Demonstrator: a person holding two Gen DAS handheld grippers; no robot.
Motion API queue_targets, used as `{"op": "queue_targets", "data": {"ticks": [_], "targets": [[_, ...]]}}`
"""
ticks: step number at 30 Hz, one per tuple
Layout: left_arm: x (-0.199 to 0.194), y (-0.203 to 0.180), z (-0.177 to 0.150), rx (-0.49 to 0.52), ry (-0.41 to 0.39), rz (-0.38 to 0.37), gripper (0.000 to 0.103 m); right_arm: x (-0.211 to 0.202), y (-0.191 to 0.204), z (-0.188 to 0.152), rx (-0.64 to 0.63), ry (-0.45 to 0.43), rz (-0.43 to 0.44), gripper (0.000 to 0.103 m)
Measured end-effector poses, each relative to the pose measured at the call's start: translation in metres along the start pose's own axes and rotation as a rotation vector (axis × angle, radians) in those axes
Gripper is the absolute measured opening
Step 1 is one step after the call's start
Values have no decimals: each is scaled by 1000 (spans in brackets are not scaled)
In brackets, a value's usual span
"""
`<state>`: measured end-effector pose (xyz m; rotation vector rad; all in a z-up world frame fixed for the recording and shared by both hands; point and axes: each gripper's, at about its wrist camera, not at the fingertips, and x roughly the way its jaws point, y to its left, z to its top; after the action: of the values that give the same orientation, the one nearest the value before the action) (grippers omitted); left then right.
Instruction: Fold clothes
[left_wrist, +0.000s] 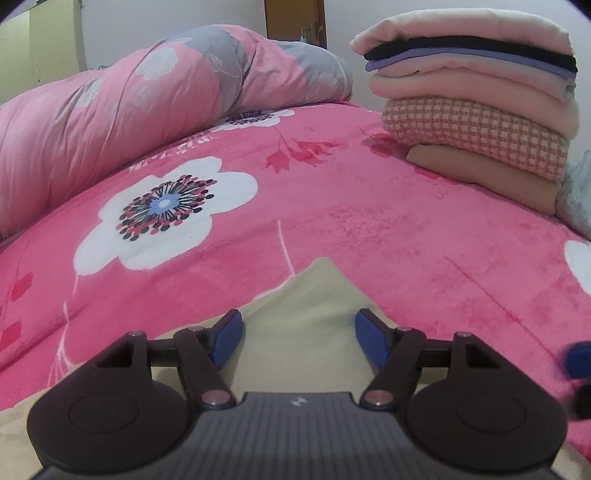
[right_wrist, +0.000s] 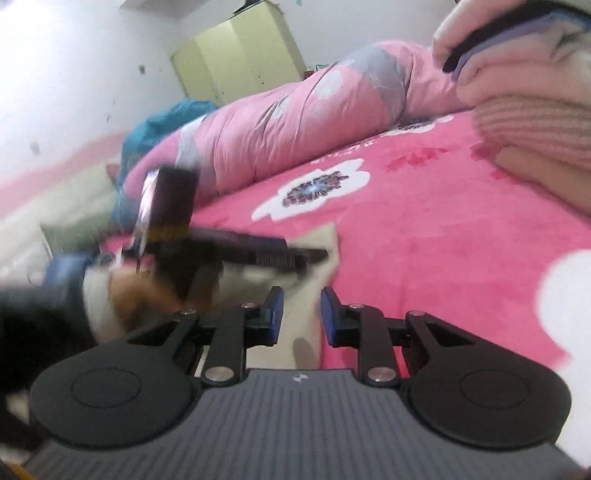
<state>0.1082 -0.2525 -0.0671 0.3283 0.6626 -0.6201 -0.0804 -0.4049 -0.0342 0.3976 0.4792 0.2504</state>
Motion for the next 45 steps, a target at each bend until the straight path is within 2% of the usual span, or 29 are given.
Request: {"op": "queue_targets", "data": {"ticks": [3, 4, 7, 12, 14, 16, 19, 23, 26, 28, 30, 33, 36, 37, 42, 44, 45], "targets": [[0, 0, 0, 0, -1, 1, 71, 41, -22, -8, 152, 154, 47, 21], [0, 0, -1, 0, -2, 1, 71, 39, -29, -17, 201, 165, 73, 21], [1, 1, -1, -6, -5, -4, 72, 3, -27, -35, 190, 182, 115, 21], [-2, 4, 2, -15, -4, -13, 72, -41, -19, -54, 209, 258, 106, 16], [-17, 10, 6, -39, 3, 7, 70, -49, -12, -43, 180, 244, 57, 16], [-48, 23, 6, -74, -51, 4, 70, -53, -5, -25, 130, 185, 29, 18], [-103, 44, 0, -125, -128, 1, 71, -39, 18, -5, 56, 119, 44, 18], [-159, 73, -43, -141, -119, 65, 71, -1, 51, -9, -111, 109, 12, 18], [-174, 97, -95, -161, -59, 142, 71, 9, 54, -42, -258, 145, -63, 16], [-175, 123, -132, -237, 11, 213, 67, -6, 52, -57, -313, 123, -82, 16], [-192, 139, -149, -315, -32, 217, 61, -18, 50, -52, -305, 146, -110, 16], [-221, 156, -167, -404, -105, 231, 65, -21, 56, -34, -308, 170, -187, 20], [-236, 152, -172, -397, -142, 240, 66, -15, 83, -21, -317, 91, -102, 20], [-237, 149, -175, -393, -131, 257, 66, -10, 92, -19, -323, 74, -74, 20], [-238, 145, -198, -415, -108, 306, 66, 54, 134, -42, -389, 105, 52, 20], [-241, 146, -202, -425, -128, 299, 66, 62, 120, -60, -391, 138, 28, 21], [-241, 148, -205, -424, -133, 295, 66, 55, 110, -62, -366, 125, 37, 21]]}}
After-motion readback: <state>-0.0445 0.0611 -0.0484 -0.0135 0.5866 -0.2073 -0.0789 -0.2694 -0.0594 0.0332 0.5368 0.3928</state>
